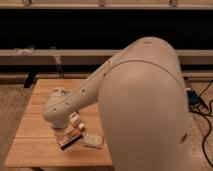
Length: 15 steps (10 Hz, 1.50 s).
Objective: Place the eraser on the white sponge
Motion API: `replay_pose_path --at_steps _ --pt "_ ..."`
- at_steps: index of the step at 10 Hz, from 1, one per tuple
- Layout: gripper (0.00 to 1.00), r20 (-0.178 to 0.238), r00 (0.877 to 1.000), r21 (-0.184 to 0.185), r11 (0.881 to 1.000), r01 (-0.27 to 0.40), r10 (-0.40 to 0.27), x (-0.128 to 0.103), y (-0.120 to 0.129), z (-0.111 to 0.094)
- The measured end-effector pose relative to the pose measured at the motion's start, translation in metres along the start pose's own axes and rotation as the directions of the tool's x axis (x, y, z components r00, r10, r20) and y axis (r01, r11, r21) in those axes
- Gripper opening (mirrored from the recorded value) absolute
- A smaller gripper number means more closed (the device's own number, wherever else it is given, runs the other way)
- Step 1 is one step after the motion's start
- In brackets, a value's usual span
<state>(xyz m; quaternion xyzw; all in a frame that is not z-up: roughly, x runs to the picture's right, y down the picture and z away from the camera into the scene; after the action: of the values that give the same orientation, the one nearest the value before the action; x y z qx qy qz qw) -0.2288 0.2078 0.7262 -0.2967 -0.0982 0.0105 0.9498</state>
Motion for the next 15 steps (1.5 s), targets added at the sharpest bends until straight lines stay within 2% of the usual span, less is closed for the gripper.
replay_pose_path --at_steps 2,5,10,12,15 --pt "0.65 -0.044 0.997 -0.006 0.998 0.068 -0.068 0.002 0.004 0.012" --pt "0.65 -0.095 0.988 -0.022 0.993 0.119 -0.120 0.006 0.011 0.030" --pt "0.65 -0.162 0.980 -0.056 0.993 0.107 -0.115 0.030 0.014 0.057" --pt "0.65 -0.178 0.978 -0.075 0.992 0.096 -0.108 0.037 0.016 0.067" --pt "0.65 -0.192 0.978 -0.078 0.995 0.064 -0.078 0.045 0.014 0.073"
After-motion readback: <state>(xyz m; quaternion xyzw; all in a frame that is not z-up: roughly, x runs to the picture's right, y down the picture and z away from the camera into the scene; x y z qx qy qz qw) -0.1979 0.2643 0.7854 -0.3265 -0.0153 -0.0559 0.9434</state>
